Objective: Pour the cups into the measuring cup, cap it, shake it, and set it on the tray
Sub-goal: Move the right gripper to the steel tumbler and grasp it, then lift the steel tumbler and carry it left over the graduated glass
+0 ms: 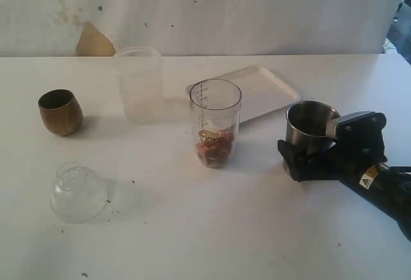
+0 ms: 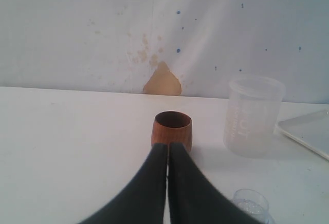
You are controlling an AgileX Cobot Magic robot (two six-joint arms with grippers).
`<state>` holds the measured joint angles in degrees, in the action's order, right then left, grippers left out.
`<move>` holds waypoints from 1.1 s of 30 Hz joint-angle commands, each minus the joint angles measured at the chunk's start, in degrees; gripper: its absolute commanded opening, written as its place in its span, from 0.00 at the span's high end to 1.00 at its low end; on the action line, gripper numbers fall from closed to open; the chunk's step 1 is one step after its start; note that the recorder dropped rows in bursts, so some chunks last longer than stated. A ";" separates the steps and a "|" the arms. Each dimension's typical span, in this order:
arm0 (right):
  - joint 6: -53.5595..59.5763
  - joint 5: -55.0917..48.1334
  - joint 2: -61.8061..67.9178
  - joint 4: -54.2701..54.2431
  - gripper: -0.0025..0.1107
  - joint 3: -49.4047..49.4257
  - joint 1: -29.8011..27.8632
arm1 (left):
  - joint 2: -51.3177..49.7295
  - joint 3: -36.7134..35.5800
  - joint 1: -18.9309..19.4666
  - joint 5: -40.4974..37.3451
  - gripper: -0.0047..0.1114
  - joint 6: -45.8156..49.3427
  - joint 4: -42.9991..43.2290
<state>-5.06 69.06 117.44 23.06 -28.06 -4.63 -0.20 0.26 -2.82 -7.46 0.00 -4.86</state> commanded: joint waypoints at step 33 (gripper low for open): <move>-2.79 0.90 2.08 -0.14 0.47 -2.72 0.07 | 0.20 -0.26 -0.24 0.17 0.95 0.00 -0.42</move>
<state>-7.74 69.06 119.40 23.11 -30.47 -4.50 -0.20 0.26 -2.82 -7.46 0.00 -4.86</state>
